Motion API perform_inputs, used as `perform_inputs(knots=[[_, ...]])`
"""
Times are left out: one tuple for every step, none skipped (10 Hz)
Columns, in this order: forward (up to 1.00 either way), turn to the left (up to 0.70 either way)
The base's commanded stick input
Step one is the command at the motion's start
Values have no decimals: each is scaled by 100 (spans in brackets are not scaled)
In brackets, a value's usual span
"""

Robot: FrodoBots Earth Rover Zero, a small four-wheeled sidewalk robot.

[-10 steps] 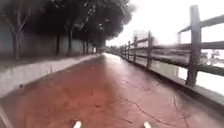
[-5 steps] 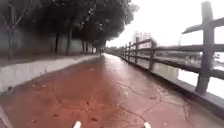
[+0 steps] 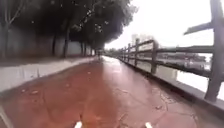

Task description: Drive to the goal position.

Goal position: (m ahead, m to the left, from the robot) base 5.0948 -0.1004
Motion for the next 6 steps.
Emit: perform_inputs(knots=[[50, 0], [50, 0], [50, 0], [50, 0], [50, 0], [50, 0]])
